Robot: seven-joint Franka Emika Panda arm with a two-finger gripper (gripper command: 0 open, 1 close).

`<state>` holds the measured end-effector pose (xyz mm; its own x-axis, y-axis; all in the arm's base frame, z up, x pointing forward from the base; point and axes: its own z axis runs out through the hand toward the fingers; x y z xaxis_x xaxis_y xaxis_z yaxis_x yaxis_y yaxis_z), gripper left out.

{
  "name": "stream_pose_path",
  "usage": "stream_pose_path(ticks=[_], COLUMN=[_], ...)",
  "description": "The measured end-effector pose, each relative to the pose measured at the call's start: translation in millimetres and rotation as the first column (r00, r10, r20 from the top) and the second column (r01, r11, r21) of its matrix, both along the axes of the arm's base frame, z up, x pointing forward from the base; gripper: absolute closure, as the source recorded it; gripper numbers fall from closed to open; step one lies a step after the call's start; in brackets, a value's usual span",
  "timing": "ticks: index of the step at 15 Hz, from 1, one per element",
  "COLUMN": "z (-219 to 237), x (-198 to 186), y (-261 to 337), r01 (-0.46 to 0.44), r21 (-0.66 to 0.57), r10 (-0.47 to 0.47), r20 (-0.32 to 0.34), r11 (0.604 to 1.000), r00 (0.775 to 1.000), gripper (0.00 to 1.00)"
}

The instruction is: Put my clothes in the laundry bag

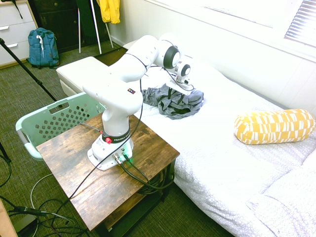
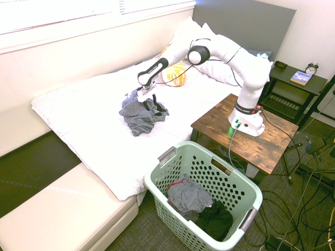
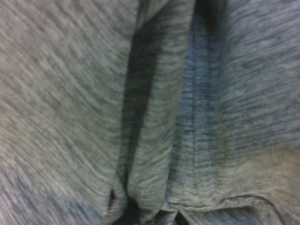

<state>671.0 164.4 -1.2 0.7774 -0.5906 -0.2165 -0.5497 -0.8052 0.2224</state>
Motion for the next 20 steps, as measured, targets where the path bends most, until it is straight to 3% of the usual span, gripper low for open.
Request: stream_pose_path(ticks=[7,8,20], z=[-29,-35,-35], x=[-21,-23,-22], y=[13,13,12], r01=[-0.017,-0.017,-0.027], r21=[0.073,0.080,0.105], r10=[0.020,0.021,0.032], r20=[-0.042,-0.049,-0.044], r11=[0.997,0.997,0.994], r00=[0.999,0.999,0.998], gripper=[0.00,1.00,1.00])
